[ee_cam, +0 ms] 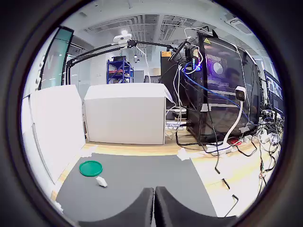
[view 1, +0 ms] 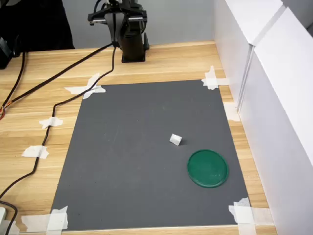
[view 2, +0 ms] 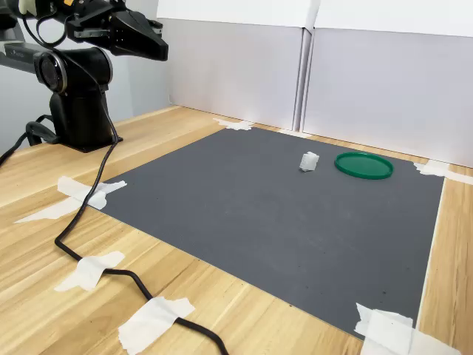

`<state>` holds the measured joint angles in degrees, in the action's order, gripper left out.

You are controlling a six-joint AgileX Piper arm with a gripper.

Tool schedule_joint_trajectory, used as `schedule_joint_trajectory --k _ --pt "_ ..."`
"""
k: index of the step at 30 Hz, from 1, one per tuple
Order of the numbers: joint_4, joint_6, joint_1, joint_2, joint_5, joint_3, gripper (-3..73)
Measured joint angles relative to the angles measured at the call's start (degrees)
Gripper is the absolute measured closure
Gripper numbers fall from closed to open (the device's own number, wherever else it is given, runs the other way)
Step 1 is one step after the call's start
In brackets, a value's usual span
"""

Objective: Grasp a white terminal and put it on the green lid.

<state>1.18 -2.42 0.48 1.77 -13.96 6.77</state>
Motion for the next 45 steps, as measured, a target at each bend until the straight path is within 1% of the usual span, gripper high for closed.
schedule_joint_trajectory --k 10,24,28,30,35,37,42,45 --pt "-0.13 0.15 0.0 0.0 2.78 0.0 71.1" --pt "-0.13 0.15 0.0 0.06 2.89 0.0 71.1" --pt "-0.13 -0.41 0.0 2.09 2.16 0.74 71.1" --pt "-0.13 -1.66 0.0 4.4 0.56 2.58 71.1" --pt "-0.13 -4.87 0.0 14.25 -6.13 10.47 71.1" --pt "-0.34 -5.95 0.0 19.23 -10.28 14.61 71.1" --pt "-0.52 -7.83 0.0 32.2 -25.36 25.46 71.1" --pt "0.45 -7.88 0.0 39.0 -30.7 30.79 71.1"
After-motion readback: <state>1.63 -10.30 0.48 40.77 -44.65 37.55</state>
